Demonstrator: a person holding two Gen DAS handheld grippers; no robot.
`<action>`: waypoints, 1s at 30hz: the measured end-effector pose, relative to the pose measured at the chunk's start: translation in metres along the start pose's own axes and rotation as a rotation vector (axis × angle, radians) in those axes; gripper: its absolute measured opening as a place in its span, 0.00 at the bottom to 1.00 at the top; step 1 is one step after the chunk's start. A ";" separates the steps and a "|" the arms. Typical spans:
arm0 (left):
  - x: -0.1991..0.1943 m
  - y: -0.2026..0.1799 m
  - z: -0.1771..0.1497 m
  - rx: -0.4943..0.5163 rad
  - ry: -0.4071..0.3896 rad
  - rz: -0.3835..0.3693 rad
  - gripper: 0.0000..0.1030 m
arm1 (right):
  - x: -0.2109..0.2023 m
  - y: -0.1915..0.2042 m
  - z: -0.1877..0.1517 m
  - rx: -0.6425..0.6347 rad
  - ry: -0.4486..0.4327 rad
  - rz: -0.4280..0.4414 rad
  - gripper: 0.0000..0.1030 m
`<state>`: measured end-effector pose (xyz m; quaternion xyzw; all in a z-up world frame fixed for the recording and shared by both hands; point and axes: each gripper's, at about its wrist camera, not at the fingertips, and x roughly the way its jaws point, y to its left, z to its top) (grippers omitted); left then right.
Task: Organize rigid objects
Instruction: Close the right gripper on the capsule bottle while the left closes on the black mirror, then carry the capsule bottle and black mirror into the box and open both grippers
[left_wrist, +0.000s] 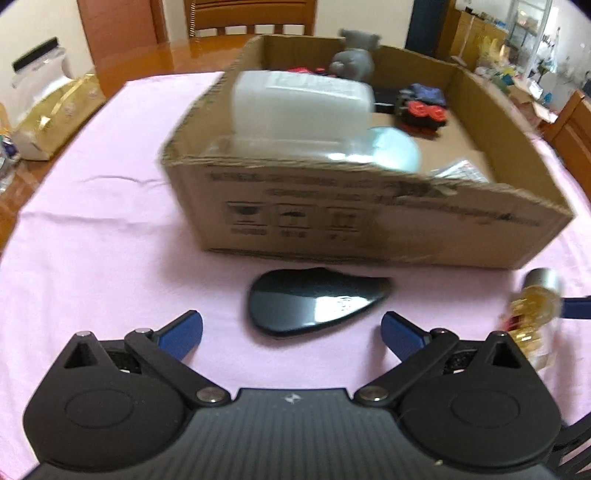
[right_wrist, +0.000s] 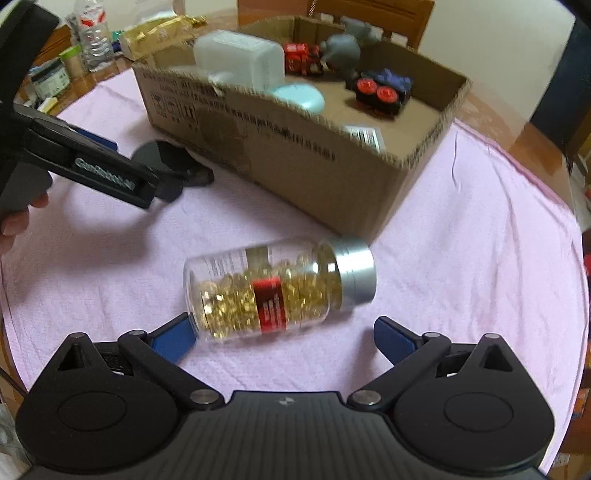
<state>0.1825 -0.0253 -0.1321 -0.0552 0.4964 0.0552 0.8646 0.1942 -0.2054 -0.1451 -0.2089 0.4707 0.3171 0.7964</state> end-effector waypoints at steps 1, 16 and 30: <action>0.000 -0.004 0.000 -0.004 0.002 -0.001 0.99 | -0.002 -0.001 0.002 -0.006 -0.007 0.009 1.00; 0.013 -0.024 0.015 -0.098 0.013 0.103 0.96 | 0.004 0.003 0.018 -0.089 -0.024 0.031 1.00; 0.003 -0.017 0.008 0.020 -0.014 0.038 0.87 | 0.003 0.002 0.024 -0.096 0.006 0.034 0.93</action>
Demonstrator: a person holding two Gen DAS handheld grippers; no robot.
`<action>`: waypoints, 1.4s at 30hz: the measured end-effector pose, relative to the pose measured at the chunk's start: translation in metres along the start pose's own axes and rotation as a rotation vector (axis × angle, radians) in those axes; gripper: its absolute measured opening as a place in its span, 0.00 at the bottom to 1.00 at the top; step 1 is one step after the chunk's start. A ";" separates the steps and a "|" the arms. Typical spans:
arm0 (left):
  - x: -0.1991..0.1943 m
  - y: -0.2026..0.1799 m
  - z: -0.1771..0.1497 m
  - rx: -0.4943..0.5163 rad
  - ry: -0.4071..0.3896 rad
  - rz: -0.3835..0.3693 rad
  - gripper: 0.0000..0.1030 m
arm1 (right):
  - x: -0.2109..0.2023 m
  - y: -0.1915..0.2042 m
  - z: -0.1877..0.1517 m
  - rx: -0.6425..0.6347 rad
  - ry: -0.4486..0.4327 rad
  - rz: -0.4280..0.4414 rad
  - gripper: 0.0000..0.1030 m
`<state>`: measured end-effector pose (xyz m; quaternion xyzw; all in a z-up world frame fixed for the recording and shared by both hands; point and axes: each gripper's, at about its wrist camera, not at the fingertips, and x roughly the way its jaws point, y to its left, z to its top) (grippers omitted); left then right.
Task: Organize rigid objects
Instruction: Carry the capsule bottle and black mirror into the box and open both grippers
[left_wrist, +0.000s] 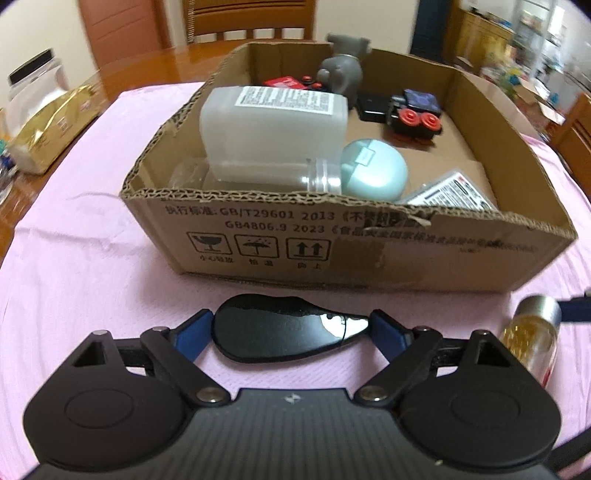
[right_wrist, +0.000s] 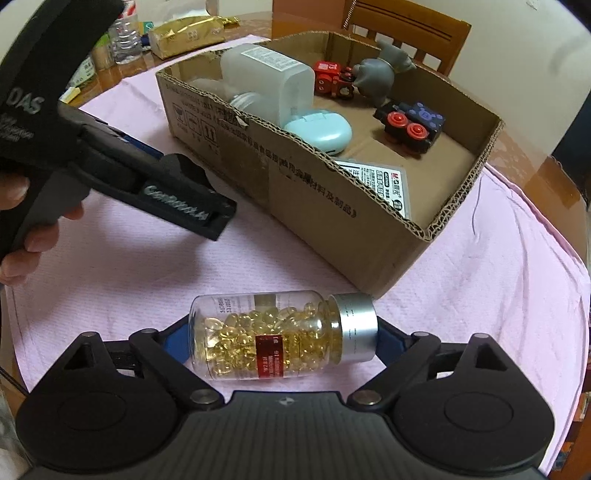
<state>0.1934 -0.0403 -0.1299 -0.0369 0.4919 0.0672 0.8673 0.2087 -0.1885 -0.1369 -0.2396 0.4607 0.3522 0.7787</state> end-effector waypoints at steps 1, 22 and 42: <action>0.000 0.002 0.000 0.018 0.000 -0.010 0.87 | 0.000 0.000 0.000 0.006 0.003 -0.001 0.93; -0.073 0.023 0.024 0.338 -0.037 -0.189 0.87 | -0.069 -0.015 0.026 0.063 -0.061 0.024 0.93; -0.046 -0.002 0.153 0.340 -0.220 -0.188 0.87 | -0.028 -0.041 0.097 0.143 -0.179 -0.073 0.97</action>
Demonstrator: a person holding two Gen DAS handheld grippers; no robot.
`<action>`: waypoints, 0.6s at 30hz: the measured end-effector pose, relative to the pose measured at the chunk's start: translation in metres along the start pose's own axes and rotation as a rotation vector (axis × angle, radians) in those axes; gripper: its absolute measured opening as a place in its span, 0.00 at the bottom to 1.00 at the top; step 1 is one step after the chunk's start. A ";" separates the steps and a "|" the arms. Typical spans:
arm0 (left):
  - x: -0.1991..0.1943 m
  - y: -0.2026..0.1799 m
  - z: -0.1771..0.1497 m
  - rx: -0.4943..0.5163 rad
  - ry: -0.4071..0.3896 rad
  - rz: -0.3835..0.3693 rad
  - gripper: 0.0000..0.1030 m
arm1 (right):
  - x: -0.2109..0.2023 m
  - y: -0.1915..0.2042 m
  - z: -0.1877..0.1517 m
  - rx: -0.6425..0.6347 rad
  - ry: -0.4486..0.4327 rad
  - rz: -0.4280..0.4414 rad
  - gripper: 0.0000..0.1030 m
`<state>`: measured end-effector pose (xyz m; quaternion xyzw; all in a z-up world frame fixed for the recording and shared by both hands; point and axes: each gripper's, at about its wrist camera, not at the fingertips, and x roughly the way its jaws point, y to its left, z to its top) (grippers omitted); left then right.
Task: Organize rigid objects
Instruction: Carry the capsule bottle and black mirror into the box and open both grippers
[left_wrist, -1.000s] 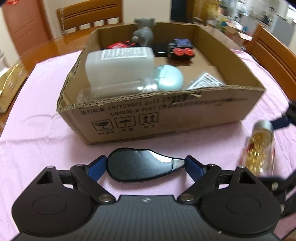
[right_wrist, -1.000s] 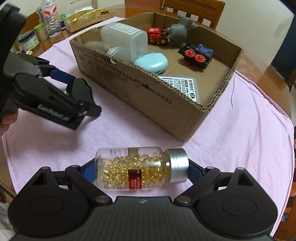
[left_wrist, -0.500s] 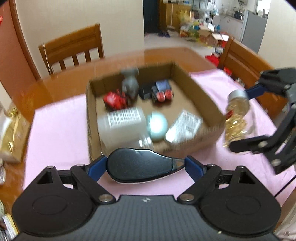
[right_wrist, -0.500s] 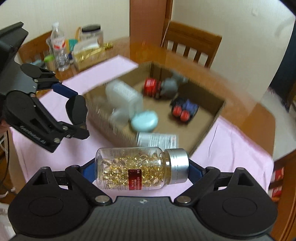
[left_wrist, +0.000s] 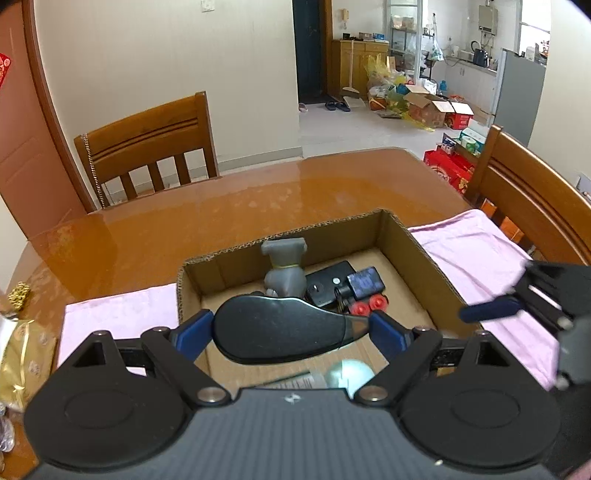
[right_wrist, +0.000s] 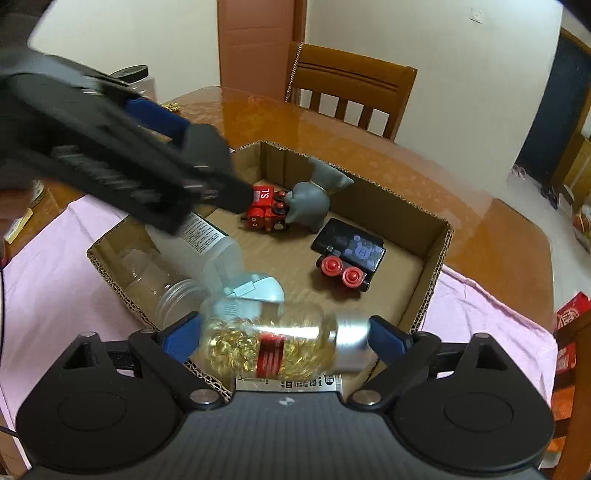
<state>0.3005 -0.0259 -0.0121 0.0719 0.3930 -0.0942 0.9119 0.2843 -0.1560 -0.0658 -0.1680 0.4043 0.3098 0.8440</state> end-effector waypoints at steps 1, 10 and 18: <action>0.004 0.001 0.000 -0.004 0.002 -0.003 0.87 | -0.001 0.000 -0.001 0.008 -0.004 0.000 0.98; -0.005 -0.002 -0.004 0.000 -0.047 0.055 0.96 | -0.023 0.000 -0.004 0.088 0.033 -0.067 1.00; -0.059 0.006 -0.023 -0.050 -0.016 0.107 0.96 | -0.043 0.001 -0.003 0.260 0.132 -0.187 1.00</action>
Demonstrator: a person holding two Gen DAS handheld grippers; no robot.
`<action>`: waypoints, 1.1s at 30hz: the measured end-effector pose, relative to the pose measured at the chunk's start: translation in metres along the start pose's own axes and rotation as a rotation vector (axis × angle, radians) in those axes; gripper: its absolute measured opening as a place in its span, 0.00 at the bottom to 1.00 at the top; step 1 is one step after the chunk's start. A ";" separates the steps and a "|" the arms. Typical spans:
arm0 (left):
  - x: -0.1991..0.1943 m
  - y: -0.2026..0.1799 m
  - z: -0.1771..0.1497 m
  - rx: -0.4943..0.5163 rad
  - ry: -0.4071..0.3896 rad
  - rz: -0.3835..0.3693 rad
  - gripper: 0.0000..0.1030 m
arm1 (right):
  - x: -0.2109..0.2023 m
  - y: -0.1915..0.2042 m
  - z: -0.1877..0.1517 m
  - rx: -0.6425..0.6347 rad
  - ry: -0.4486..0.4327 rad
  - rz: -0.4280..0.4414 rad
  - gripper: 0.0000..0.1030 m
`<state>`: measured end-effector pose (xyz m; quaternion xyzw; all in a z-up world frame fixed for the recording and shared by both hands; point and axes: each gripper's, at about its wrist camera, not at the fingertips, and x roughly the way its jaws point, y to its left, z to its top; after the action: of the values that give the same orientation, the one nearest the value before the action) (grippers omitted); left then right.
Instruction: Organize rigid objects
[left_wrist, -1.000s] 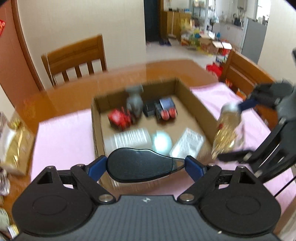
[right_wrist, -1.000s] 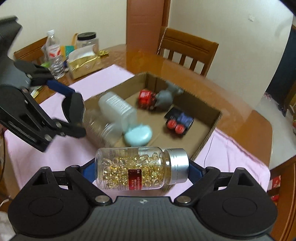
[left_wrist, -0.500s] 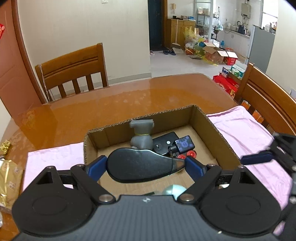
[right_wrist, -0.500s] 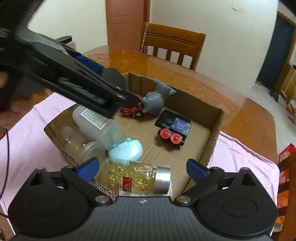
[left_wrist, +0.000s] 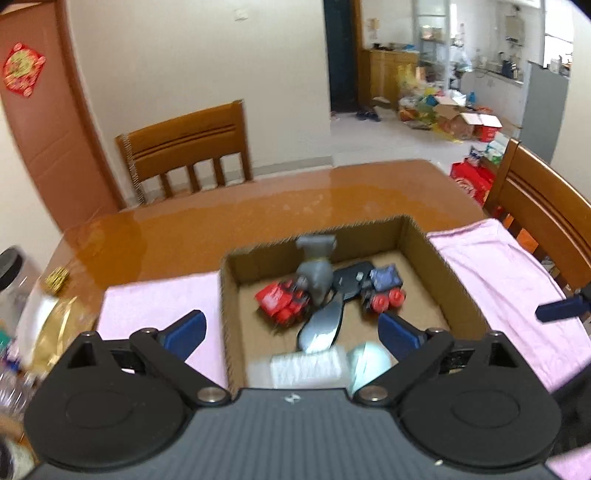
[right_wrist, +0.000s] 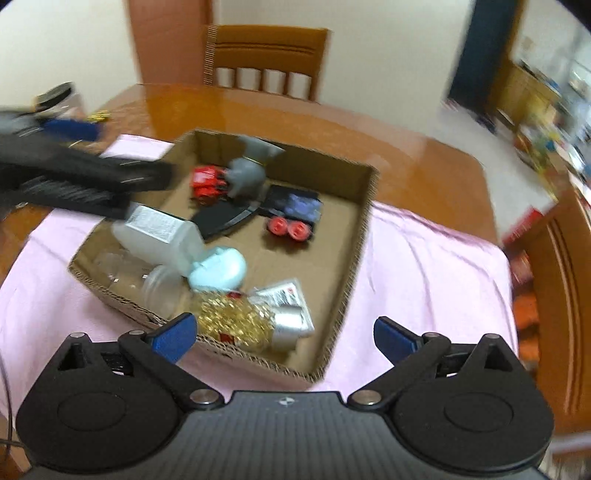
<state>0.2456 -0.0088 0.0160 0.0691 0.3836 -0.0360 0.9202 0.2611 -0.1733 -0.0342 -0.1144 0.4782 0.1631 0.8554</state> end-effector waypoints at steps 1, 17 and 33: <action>-0.007 0.002 -0.005 -0.008 0.011 0.010 0.96 | -0.002 0.000 -0.001 0.022 0.008 -0.011 1.00; -0.054 0.013 -0.044 -0.083 0.149 0.043 0.96 | -0.042 0.027 -0.013 0.184 0.011 -0.133 1.00; -0.066 0.015 -0.046 -0.114 0.149 0.047 0.96 | -0.061 0.041 -0.017 0.189 -0.021 -0.136 1.00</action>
<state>0.1684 0.0135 0.0327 0.0283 0.4505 0.0124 0.8922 0.2025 -0.1518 0.0073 -0.0636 0.4735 0.0598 0.8764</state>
